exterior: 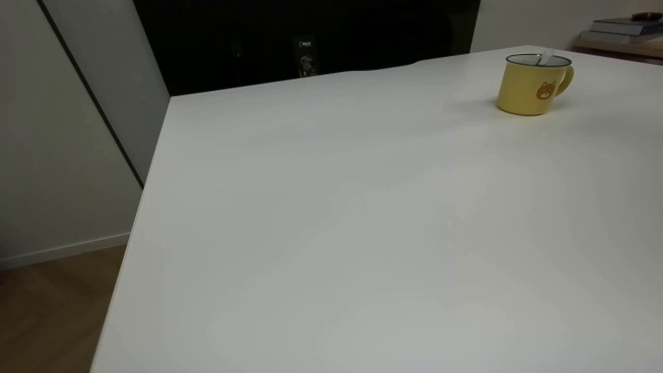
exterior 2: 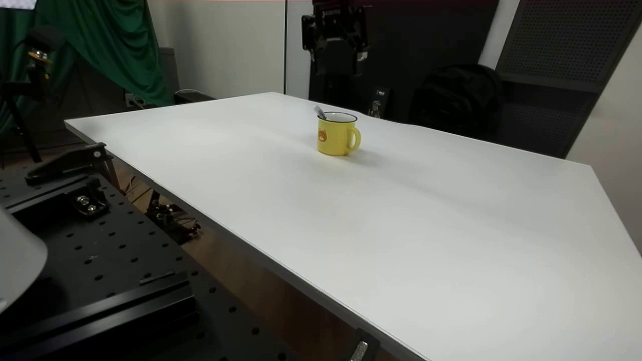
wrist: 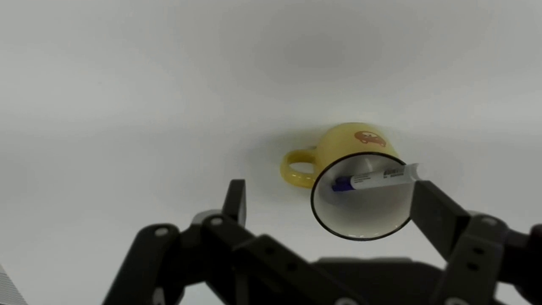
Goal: Put the marker in the cup on the table
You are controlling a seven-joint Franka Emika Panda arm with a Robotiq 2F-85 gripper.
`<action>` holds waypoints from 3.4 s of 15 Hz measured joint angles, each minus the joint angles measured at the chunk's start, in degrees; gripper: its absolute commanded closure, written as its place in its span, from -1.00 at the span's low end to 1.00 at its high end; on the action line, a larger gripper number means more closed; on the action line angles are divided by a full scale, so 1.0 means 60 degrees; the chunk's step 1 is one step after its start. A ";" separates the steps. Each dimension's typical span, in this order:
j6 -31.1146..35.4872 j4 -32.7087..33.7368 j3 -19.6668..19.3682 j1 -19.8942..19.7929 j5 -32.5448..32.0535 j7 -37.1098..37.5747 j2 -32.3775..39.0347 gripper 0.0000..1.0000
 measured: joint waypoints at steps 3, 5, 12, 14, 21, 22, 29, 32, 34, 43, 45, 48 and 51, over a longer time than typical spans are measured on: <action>0.0400 0.0067 -0.0046 0.0260 0.0027 0.0015 0.0374 -1.00; 0.0662 0.0160 -0.0107 0.0443 0.0013 0.0019 0.0609 -1.00; 0.1607 0.0334 -0.1141 0.1556 -0.1877 0.1320 0.1163 -1.00; 0.1605 0.0373 -0.1690 0.2084 -0.3158 0.2649 0.1220 -1.00; 0.0864 0.0450 -0.3071 0.3966 -0.6175 0.7112 0.1266 -1.00; 0.0764 0.0438 -0.3070 0.4115 -0.6277 0.7515 0.1298 -1.00; 0.0637 0.0444 -0.3120 0.4728 -0.7028 0.9407 0.1764 -1.00; 0.0639 0.0471 -0.3264 0.4808 -0.7646 1.0110 0.1872 -1.00; 0.0639 0.0489 -0.3358 0.4834 -0.8033 1.0486 0.1919 -1.00; 0.0639 0.0528 -0.3452 0.4859 -0.8944 1.1508 0.2056 -1.00; 0.0662 0.0566 -0.3452 0.4859 -0.9090 1.1735 0.2086 -1.00; 0.0847 0.0604 -0.3452 0.4849 -0.9095 1.1889 0.2136 -1.00; 0.1027 0.0639 -0.3452 0.4841 -0.9101 1.1983 0.2188 -1.00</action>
